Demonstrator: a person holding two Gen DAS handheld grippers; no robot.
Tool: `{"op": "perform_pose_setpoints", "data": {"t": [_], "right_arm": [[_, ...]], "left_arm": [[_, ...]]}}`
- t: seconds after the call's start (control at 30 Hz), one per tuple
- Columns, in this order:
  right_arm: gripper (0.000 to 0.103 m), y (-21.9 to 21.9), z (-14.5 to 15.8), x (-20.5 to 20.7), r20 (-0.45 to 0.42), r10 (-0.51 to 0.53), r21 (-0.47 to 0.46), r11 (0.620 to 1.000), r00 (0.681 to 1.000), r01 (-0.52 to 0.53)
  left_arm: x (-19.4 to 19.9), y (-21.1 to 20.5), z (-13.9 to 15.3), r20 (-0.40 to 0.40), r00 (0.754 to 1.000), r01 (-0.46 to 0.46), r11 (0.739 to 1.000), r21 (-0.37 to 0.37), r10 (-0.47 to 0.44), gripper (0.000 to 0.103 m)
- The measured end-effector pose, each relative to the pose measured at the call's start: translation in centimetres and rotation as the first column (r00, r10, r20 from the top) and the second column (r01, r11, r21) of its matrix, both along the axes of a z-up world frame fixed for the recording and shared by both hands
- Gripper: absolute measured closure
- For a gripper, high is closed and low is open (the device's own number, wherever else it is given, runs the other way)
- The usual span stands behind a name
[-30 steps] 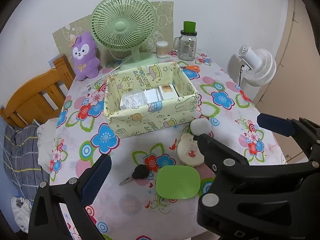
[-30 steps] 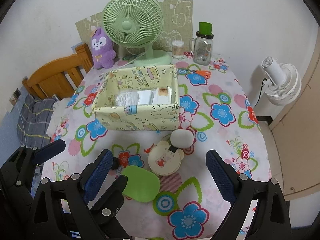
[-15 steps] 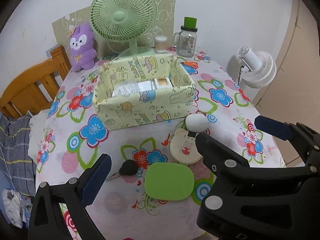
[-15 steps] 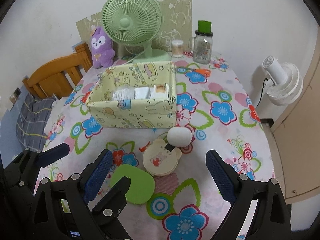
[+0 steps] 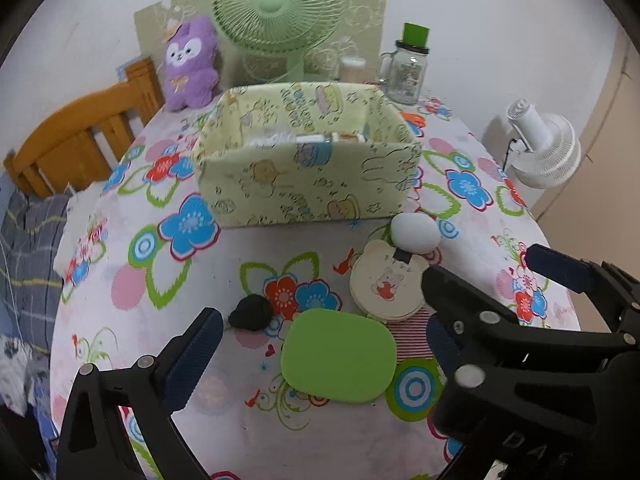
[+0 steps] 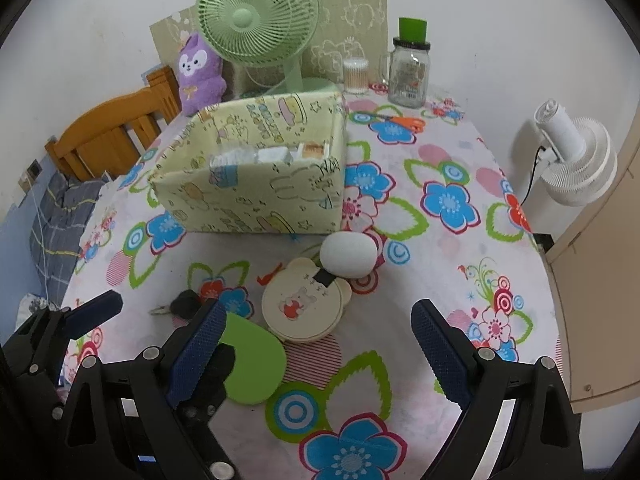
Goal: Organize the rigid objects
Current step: 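Move the right tool over the round bear-print box while the left tool approaches the black key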
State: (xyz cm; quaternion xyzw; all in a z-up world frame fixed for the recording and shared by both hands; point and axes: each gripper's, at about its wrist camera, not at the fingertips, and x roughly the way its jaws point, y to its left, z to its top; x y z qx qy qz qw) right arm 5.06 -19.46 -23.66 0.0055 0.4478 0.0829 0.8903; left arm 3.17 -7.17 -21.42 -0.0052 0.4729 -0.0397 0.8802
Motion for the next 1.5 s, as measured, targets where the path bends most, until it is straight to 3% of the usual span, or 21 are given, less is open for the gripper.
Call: {"op": "perform_pose_setpoints", "data": {"t": [0.53,0.87,1.03,1.5], "right_arm": [[0.013,0.8,-4.8,2.7,-0.081,0.060,-0.003,0.998,0.995,-0.061],[0.012,1.6,-7.2,4.9,-0.156,0.004,0.034,0.999,0.988,0.002],[0.012,2.2,-8.2,5.4,-0.184,0.001,0.013,1.000,0.983,0.001],[0.015,3.7,-8.7,6.1,-0.164,-0.097,-0.099,0.992,0.982,0.081]], "left_arm": [[1.1,0.3,-4.4,-0.044,0.997,-0.065,0.997,0.037,0.067,0.001],[3.0,1.3,-6.1,-0.088,0.993,-0.080,0.995,0.057,0.085,0.004],[3.3,1.3,-6.9,-0.101,0.992,-0.064,0.995,0.081,0.073,0.004],[3.7,2.6,-7.3,-0.124,0.991,-0.045,0.999,0.028,0.048,0.004]]}}
